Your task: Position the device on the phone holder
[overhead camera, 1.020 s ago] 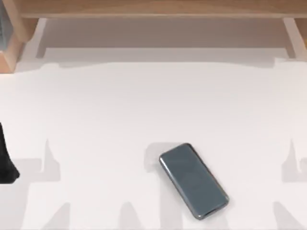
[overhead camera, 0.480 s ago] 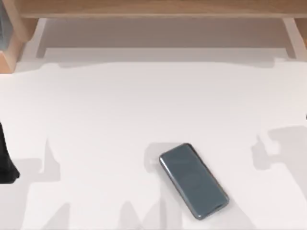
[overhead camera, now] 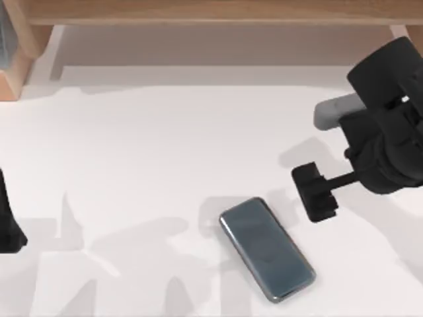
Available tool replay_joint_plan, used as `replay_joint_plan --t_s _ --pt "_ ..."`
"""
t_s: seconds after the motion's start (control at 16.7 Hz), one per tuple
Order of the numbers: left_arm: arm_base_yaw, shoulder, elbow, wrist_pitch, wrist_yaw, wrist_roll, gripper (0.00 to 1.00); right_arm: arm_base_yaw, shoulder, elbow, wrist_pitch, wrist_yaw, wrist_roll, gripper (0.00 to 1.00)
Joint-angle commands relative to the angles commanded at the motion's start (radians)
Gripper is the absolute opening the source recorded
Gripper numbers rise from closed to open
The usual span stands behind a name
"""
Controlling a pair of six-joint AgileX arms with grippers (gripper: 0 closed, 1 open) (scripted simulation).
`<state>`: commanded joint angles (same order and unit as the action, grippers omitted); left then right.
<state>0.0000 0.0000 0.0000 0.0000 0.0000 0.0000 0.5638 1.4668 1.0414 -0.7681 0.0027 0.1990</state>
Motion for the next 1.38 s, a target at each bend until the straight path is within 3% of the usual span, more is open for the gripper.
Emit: replay_joint_plan --t_s 0.3,0.54,0.96,1.38 --pt "0.0 0.0 0.0 0.0 0.0 0.0 1.0 0.142 0.344 0.27 -0.186 0.0 0.052 1.0" --pt "0.0 0.0 0.0 0.0 0.0 0.0 1.0 0.196 0.472 0.38 -0.252 0.002 0.071 1.0" --pt "0.0 0.0 0.0 0.0 0.0 0.0 1.0 0.196 0.486 0.371 -0.236 0.002 0.071 1.0" --pt "0.0 0.0 0.0 0.0 0.0 0.0 1.0 0.199 0.599 0.247 0.007 0.003 0.074 1.0"
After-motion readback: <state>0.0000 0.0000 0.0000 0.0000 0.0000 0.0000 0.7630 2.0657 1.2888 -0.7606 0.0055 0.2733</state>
